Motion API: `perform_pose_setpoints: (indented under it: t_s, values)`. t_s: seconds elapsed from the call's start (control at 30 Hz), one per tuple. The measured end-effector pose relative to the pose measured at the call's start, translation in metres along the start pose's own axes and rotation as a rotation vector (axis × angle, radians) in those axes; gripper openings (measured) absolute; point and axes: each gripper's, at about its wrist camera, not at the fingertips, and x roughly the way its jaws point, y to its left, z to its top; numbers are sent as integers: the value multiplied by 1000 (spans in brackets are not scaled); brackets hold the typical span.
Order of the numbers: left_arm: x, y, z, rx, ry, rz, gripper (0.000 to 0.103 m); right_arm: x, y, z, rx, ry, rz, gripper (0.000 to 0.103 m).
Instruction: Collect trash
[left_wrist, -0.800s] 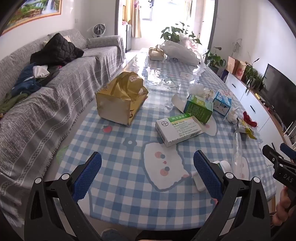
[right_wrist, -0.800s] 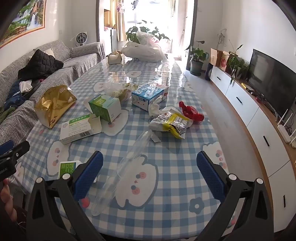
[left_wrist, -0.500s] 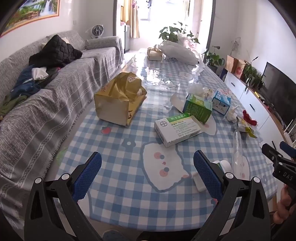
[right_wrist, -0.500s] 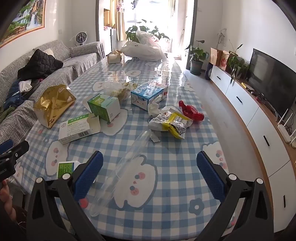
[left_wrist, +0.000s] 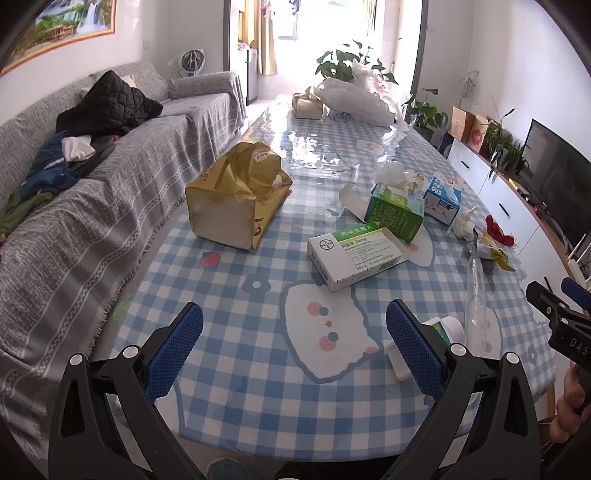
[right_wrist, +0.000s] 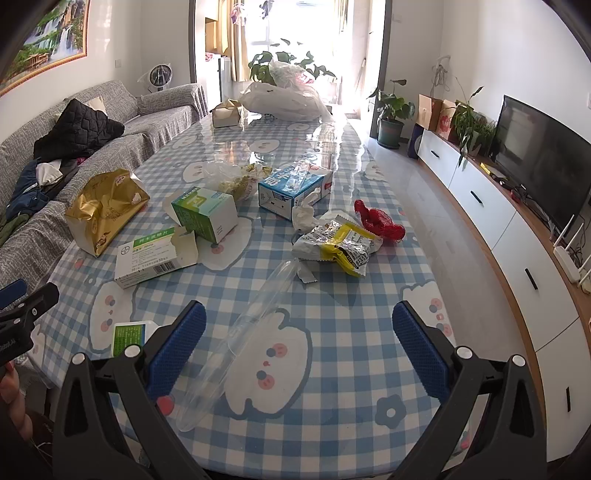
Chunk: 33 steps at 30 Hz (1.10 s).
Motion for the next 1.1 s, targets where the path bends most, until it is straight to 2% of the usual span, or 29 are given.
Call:
perform_pose_setpoints:
  t_s: [1.1]
  values:
    - [6, 3, -6, -13, 24, -15, 97, 3, 0, -1, -1, 3, -2, 97]
